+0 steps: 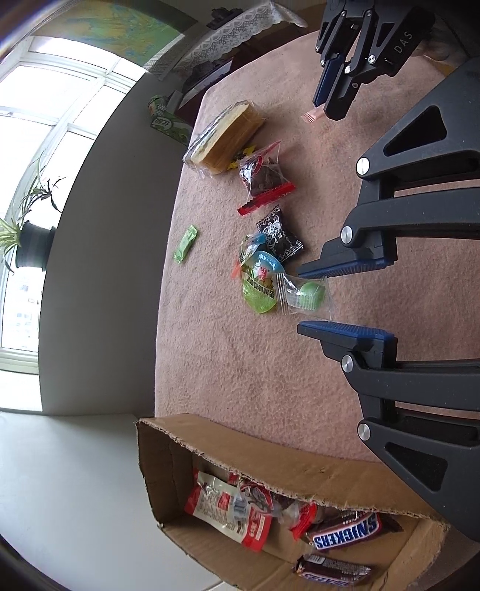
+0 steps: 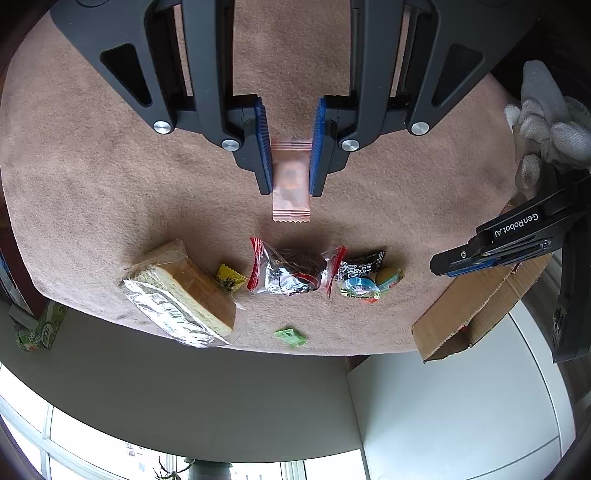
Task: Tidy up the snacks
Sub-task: 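Carry both candies to the box and open both tools over it, then move both open tools back over the remaining snacks on the table, then grasp the green-blue candy pouch with the left tool while the right tool grasps the red meat pouch, then carry both pouches to the box and open both tools over it, then move the right tool to the bagged bread loaf and close on it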
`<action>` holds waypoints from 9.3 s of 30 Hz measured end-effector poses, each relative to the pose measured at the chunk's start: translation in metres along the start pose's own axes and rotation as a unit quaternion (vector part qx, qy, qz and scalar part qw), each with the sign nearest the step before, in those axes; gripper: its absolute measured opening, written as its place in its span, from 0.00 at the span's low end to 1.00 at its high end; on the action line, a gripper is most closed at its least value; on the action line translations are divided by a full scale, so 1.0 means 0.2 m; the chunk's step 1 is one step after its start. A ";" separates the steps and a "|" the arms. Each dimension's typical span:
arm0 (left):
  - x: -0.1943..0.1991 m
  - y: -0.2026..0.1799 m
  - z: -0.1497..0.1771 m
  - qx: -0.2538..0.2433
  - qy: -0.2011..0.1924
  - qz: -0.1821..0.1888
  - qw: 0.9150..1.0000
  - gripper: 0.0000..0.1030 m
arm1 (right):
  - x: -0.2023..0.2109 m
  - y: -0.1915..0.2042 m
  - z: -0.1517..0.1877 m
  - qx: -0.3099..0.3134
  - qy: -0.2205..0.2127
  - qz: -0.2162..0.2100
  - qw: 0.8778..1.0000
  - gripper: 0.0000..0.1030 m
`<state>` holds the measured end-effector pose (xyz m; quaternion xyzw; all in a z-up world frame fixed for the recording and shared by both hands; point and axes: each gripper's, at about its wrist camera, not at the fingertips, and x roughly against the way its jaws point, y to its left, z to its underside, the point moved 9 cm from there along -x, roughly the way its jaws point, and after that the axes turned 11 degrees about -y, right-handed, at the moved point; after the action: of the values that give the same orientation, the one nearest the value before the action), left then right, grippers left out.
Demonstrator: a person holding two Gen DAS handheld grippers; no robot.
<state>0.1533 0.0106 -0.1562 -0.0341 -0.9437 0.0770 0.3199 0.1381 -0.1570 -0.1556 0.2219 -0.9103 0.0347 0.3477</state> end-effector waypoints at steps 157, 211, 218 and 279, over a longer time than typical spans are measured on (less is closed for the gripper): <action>-0.26 0.02 -0.05 0.012 0.032 -0.024 0.999 0.29 | -0.32 -0.02 -0.18 0.024 0.071 -0.077 0.994 0.40; 0.44 0.87 -0.18 0.121 -0.127 -0.104 0.979 0.29 | -0.39 1.15 -0.76 0.085 -0.008 -0.145 0.986 0.39; 0.44 0.93 -0.17 0.125 -0.123 -0.114 0.978 0.32 | -0.51 1.26 -0.78 0.091 0.001 -0.146 0.985 0.40; 0.06 -0.20 -0.12 -0.024 -0.072 -0.022 0.997 0.73 | -0.41 -0.74 -0.58 -0.121 0.020 -0.043 0.991 0.96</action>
<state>0.1583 -0.0242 -0.1239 -0.0156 -0.9664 0.0501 0.2517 0.3270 -0.2331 -0.1358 0.2166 -0.8900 -0.0863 0.3918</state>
